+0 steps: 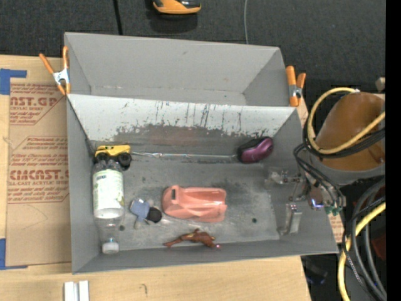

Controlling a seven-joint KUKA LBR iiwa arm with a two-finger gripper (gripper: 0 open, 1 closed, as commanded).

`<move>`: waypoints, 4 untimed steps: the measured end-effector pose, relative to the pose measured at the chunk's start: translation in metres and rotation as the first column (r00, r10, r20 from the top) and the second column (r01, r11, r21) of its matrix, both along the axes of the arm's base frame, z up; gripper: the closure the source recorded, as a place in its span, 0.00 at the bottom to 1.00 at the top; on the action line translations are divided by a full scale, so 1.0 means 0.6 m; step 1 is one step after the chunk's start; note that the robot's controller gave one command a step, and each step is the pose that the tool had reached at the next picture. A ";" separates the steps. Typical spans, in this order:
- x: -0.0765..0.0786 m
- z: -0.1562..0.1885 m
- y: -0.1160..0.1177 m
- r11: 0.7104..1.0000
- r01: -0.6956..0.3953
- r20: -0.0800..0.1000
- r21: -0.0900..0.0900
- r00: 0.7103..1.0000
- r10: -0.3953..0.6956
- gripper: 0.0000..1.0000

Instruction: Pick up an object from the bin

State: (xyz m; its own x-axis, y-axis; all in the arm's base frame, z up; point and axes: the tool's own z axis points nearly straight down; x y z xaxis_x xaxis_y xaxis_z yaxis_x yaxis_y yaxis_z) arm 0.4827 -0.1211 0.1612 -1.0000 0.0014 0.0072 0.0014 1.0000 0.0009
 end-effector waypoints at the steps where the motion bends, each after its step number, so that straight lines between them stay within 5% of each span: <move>1: 0.003 0.007 0.001 1.000 -0.002 0.008 -0.001 1.000 0.002 0.00; 2: 0.009 0.001 0.005 1.000 -0.007 0.011 -0.003 1.000 0.007 0.00; 3: 0.016 0.021 0.009 0.999 -0.052 -0.004 0.003 0.999 0.052 0.00; 4: 0.038 0.050 0.057 0.978 -0.208 0.018 -0.006 0.978 0.208 0.00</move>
Offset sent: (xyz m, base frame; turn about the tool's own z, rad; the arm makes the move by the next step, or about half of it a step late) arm 0.0440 0.0631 -0.0835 -0.1362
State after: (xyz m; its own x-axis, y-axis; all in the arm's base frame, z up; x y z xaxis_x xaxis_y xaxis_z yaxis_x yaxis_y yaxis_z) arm 0.5058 -0.0867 0.1909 -0.9784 -0.2063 -0.0111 -0.2062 0.9785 -0.0054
